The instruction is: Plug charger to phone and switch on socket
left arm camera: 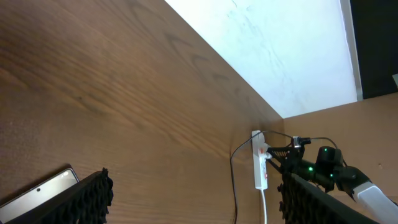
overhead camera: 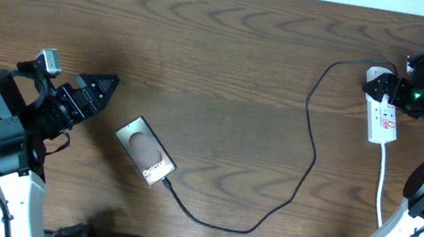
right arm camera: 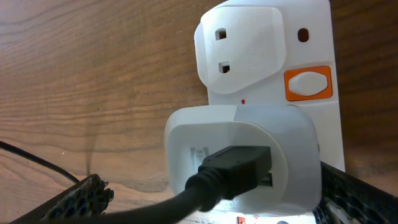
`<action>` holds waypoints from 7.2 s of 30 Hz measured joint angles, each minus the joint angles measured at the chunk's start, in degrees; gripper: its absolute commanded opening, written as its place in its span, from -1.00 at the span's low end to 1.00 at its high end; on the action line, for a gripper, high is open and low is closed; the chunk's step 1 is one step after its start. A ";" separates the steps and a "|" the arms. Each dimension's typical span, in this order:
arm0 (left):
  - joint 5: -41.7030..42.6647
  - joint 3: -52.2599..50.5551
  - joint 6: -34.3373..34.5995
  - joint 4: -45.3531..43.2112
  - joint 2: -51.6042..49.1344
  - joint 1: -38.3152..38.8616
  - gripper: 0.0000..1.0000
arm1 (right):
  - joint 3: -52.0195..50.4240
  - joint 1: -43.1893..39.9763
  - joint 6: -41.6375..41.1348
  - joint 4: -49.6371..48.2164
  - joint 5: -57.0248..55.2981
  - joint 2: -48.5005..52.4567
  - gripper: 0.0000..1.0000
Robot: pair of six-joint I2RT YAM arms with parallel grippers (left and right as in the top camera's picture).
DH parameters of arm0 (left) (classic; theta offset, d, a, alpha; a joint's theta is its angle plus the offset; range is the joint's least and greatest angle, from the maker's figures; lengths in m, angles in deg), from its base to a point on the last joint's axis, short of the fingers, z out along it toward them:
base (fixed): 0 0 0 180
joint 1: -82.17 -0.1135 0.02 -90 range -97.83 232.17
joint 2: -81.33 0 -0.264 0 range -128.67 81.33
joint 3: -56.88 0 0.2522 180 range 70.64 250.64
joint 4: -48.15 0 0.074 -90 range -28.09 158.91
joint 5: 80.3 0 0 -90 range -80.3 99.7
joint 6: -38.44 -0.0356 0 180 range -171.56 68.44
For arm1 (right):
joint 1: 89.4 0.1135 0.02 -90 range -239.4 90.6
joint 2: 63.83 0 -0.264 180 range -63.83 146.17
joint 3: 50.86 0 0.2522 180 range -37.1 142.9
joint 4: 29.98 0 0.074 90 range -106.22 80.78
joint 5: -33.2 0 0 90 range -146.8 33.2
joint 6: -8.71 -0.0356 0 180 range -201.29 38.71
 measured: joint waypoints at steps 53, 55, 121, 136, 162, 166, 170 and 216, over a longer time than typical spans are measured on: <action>-0.02 0.00 0.00 0.48 0.00 0.00 0.69 | 0.59 0.57 -0.79 1.81 -6.14 0.02 0.99; 0.00 0.00 0.00 0.50 0.00 0.00 0.69 | 0.61 0.66 -0.31 1.62 -4.66 0.00 0.99; 0.00 0.00 -0.02 1.55 0.00 0.00 0.69 | 0.83 3.26 -3.54 0.94 -9.14 -0.55 0.99; 0.00 0.00 -0.04 1.55 0.00 0.00 0.69 | 2.16 3.39 -4.39 4.55 -10.95 -0.37 0.99; 0.00 0.00 -0.04 1.55 0.00 0.00 0.69 | 2.19 3.26 -4.92 3.30 -9.01 -0.33 0.94; 0.00 0.00 -0.04 1.62 0.00 0.00 0.69 | 1.70 3.23 -5.31 2.01 -8.74 -0.33 0.93; 0.00 0.00 -0.04 1.79 0.00 0.00 0.69 | 0.76 3.19 -5.42 0.57 -8.37 -0.35 0.93; -0.33 0.00 -0.24 2.40 0.00 0.00 0.70 | 1.51 2.89 -7.56 7.08 -9.49 -0.94 0.98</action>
